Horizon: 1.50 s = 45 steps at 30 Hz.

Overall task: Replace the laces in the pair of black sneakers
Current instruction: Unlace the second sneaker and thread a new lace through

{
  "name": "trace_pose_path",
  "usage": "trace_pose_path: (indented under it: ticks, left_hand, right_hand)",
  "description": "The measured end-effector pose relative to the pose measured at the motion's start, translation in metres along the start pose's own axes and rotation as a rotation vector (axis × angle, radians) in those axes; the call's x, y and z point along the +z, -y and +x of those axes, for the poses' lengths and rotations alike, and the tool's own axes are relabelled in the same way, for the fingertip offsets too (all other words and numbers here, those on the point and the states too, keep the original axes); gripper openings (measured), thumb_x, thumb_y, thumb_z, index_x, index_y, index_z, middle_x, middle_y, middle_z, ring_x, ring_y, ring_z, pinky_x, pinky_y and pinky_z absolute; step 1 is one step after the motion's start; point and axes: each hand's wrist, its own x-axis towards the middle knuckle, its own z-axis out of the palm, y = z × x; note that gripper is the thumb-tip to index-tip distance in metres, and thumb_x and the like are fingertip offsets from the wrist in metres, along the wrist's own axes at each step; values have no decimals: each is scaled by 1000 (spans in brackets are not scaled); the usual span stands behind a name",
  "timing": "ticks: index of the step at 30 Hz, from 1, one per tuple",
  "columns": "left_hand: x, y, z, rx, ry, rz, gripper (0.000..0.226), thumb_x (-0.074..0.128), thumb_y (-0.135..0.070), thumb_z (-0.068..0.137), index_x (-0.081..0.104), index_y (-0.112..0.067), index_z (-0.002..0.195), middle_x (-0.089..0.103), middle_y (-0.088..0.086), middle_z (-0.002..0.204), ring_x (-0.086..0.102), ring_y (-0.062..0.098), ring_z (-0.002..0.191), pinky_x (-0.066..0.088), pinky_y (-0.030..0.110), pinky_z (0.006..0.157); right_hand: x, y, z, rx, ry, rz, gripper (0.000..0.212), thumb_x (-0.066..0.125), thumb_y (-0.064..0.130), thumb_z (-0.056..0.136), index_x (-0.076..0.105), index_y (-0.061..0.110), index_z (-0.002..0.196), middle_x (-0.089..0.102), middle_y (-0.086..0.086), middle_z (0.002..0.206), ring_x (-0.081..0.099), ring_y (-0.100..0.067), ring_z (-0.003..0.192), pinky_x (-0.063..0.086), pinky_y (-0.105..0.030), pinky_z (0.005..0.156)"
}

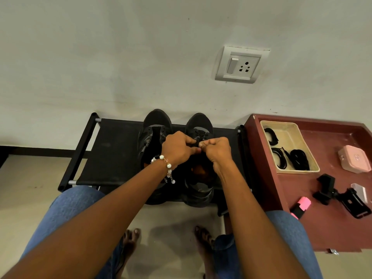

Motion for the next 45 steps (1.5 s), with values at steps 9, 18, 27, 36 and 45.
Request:
trace_pose_path:
  ticks: [9,18,27,36,45]
  left_hand:
    - [-3,-1,8,-77,-73,-88,12,67,-26,90,77,-19,91,73,6,82,70,28,60,61,37,64]
    - [2,-1,22,-191,-69,-93,16,69,-28,88,74,-14,82,70,8,83,70,28,66,61,39,64]
    - [-11,-8,29,-191,-153,-242,32,54,-21,96,66,7,85,70,20,84,70,29,67,60,46,64]
    - [-83,-59,7,144,-268,-1156,15,47,-11,100,55,-7,87,61,8,74,60,20,55,58,37,64]
    - [-39,-14,25,208,100,376,10,71,-22,86,77,-16,91,73,1,91,66,14,84,52,26,81]
  right_hand:
    - [-3,-2,-2,-72,-6,-73,27,90,15,63,72,33,53,70,14,63,68,-8,83,42,-47,98]
    - [-13,8,-8,-233,36,-120,22,76,-8,74,67,12,71,62,3,63,60,7,51,44,-13,75]
    - [-9,0,-21,-289,-43,-602,33,78,25,77,58,20,102,54,-3,113,54,-25,108,42,-48,94]
    - [-1,-12,-31,-173,-199,-563,37,68,22,86,54,3,114,56,-17,118,53,-34,110,51,-45,86]
    - [0,-13,-28,-33,-205,-449,51,72,26,85,49,-1,122,52,-20,124,49,-38,118,48,-48,91]
